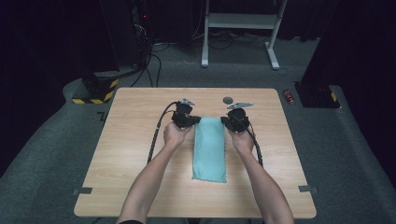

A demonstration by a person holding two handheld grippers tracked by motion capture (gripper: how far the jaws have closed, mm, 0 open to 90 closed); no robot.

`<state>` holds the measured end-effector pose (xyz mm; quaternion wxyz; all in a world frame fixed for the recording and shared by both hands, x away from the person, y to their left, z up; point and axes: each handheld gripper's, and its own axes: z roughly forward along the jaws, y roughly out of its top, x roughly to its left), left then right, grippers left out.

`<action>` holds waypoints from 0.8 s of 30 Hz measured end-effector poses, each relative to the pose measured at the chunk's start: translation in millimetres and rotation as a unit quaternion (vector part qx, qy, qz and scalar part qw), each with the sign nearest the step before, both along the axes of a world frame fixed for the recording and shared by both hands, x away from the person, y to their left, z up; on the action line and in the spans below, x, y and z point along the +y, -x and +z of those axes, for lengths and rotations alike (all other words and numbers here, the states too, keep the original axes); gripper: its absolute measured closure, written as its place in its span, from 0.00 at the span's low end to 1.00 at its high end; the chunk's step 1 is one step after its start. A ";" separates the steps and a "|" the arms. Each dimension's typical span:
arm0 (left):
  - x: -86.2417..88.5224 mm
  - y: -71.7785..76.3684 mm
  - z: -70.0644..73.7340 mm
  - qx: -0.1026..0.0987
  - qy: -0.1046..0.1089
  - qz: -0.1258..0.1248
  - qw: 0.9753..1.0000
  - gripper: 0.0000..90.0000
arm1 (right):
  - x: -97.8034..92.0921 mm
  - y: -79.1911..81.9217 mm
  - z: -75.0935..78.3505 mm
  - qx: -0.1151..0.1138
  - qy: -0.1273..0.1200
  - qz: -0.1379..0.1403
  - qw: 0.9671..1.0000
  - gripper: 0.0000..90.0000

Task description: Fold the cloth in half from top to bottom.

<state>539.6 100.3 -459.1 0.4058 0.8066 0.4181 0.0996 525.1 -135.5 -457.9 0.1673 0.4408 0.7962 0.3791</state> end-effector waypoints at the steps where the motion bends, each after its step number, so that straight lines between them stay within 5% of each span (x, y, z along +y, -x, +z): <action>1: 0.4 0.4 0.7 -0.003 0.002 -0.002 1.000 0.99 | -0.2 -0.4 0.5 0.002 0.000 0.000 1.000 1.00; 8: 6.7 10.5 4.8 -0.008 0.023 -0.020 1.000 0.99 | -2.1 10.5 6.9 -0.014 -0.004 0.018 1.000 1.00; 24: 16.3 37.9 7.1 -0.011 0.030 -0.069 0.997 0.99 | -9.7 37.0 9.6 -0.020 -0.015 0.061 0.998 1.00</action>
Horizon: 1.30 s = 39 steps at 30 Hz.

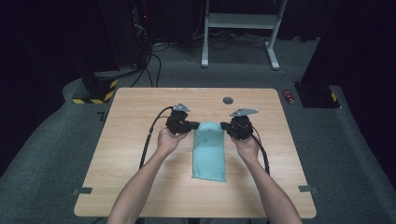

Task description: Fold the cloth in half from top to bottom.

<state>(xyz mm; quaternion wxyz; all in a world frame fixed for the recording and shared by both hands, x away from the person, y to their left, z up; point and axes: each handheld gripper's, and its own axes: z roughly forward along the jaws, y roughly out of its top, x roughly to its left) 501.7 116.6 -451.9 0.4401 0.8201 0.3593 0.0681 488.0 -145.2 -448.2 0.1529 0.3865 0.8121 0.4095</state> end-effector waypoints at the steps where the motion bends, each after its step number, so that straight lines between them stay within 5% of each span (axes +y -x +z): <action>1: -0.2 0.9 -0.2 0.001 -0.004 -0.004 1.000 0.99 | -0.5 1.1 -0.6 -0.002 0.001 0.004 1.000 1.00; 17: 0.9 32.0 -4.3 -0.016 -0.017 -0.021 0.999 0.99 | -1.4 28.2 -4.9 -0.005 0.002 0.036 0.999 1.00; 39: 0.6 55.3 -7.8 -0.021 -0.002 -0.022 1.000 0.99 | -4.3 48.2 -11.4 -0.002 -0.002 0.054 0.999 1.00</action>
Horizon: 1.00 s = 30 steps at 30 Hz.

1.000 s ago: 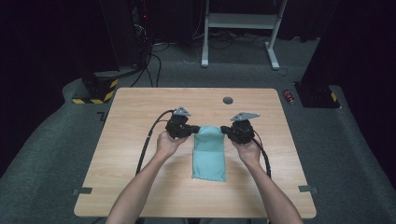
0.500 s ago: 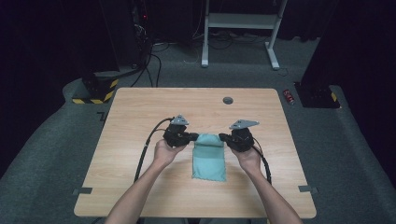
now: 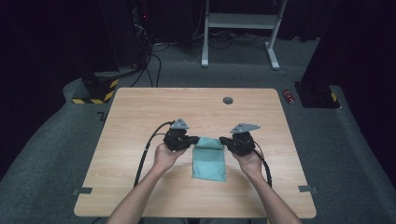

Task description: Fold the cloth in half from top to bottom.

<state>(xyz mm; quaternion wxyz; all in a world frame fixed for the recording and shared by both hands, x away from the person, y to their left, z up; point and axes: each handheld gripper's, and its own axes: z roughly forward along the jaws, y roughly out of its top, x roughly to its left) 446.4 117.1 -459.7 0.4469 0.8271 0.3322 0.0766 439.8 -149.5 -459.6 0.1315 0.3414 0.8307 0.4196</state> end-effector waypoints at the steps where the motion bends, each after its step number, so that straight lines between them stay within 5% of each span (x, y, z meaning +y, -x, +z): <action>1: 0.4 0.2 0.1 0.001 0.002 0.001 1.000 0.99 | 0.0 0.8 0.1 0.000 0.000 0.000 1.000 1.00; 11: 0.0 6.8 3.1 -0.004 0.013 0.000 1.000 0.99 | -4.8 6.0 1.2 -0.002 -0.007 0.001 1.000 1.00; 30: 0.0 20.6 6.6 -0.011 -0.002 -0.002 1.000 0.99 | -6.5 15.4 2.7 0.001 -0.008 0.017 1.000 1.00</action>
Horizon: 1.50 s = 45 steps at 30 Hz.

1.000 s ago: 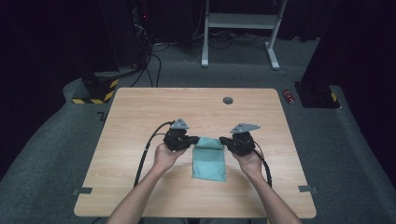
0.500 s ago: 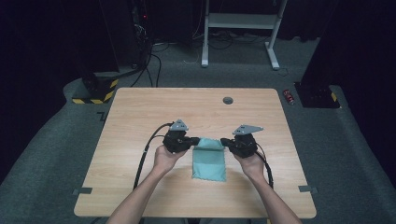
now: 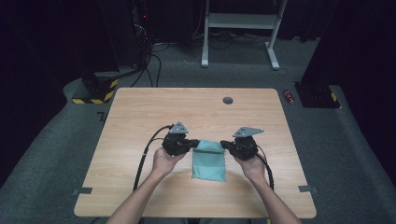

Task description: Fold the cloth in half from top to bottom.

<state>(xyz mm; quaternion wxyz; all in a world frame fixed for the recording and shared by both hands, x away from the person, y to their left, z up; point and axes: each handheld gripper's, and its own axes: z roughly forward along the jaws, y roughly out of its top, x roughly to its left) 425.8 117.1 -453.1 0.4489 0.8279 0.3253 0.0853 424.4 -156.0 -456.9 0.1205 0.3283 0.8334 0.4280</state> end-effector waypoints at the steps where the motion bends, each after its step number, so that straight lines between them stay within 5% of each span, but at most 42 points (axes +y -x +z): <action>1: 0.2 0.5 -0.3 0.001 0.000 0.000 1.000 0.99 | 0.1 0.3 -0.4 0.000 0.001 0.001 1.000 1.00; 9: -3.3 7.2 -5.0 0.001 -0.011 -0.012 1.000 0.99 | -2.4 5.9 -5.8 0.005 0.000 0.005 1.000 1.00; 16: -10.0 17.5 -13.2 -0.007 -0.042 -0.026 0.999 0.99 | -4.1 13.9 -13.1 0.010 0.007 0.013 1.000 1.00; 29: -10.1 28.0 -27.0 0.013 -0.029 -0.025 0.999 0.99 | -5.0 31.6 -27.6 0.016 0.016 0.025 0.999 1.00; 37: -15.5 37.3 -37.8 0.019 -0.049 -0.038 0.998 0.98 | -6.3 38.4 -36.5 0.025 0.016 0.026 0.999 1.00; 45: -13.5 41.0 -44.6 0.022 -0.046 -0.033 0.998 0.98 | -6.4 46.0 -47.5 0.036 0.021 0.027 0.999 1.00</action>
